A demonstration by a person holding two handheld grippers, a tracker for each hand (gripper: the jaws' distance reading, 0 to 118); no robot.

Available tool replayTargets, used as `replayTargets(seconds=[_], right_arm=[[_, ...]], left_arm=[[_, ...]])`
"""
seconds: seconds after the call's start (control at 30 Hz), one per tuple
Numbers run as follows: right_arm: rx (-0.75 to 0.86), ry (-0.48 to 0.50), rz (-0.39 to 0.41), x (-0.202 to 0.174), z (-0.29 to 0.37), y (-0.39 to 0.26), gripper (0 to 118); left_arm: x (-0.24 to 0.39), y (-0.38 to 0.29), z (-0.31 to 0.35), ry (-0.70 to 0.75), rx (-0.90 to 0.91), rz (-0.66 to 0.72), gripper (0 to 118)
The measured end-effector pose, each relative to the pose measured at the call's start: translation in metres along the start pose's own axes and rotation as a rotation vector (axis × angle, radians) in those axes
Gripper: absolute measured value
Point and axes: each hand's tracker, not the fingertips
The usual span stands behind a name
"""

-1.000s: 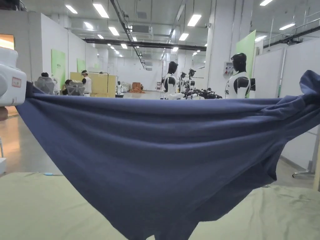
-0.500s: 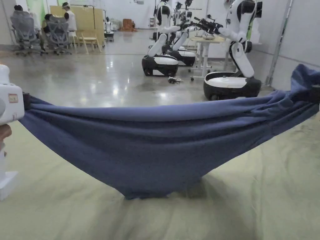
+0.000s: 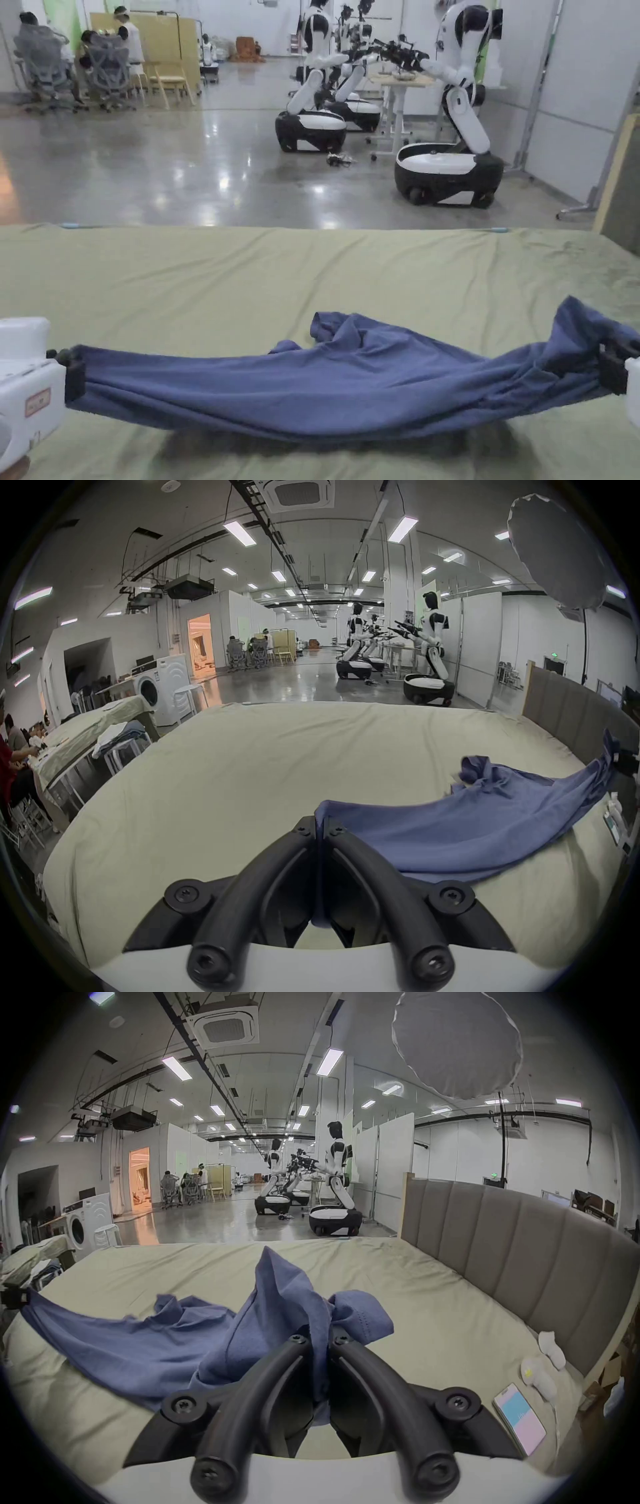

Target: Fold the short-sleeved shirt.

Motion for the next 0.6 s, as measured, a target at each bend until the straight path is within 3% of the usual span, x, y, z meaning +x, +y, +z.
replayTargets(seconds=[0.2, 0.33, 0.6], right_arm=[[0.005, 0.008, -0.007, 0.034, 0.097, -0.037, 7], [-0.029, 0.048, 0.022, 0.060, 0.151, -0.061, 7], [-0.243, 0.043, 0.106, 0.072, 0.161, -0.142, 7]], left_arm=[[-0.023, -0.043, 0.090, -0.012, -0.011, 0.001, 0], [-0.047, -0.075, 0.130, -0.059, -0.082, 0.078, 0], [-0.054, -0.146, 0.142, -0.075, -0.246, -0.043, 1]])
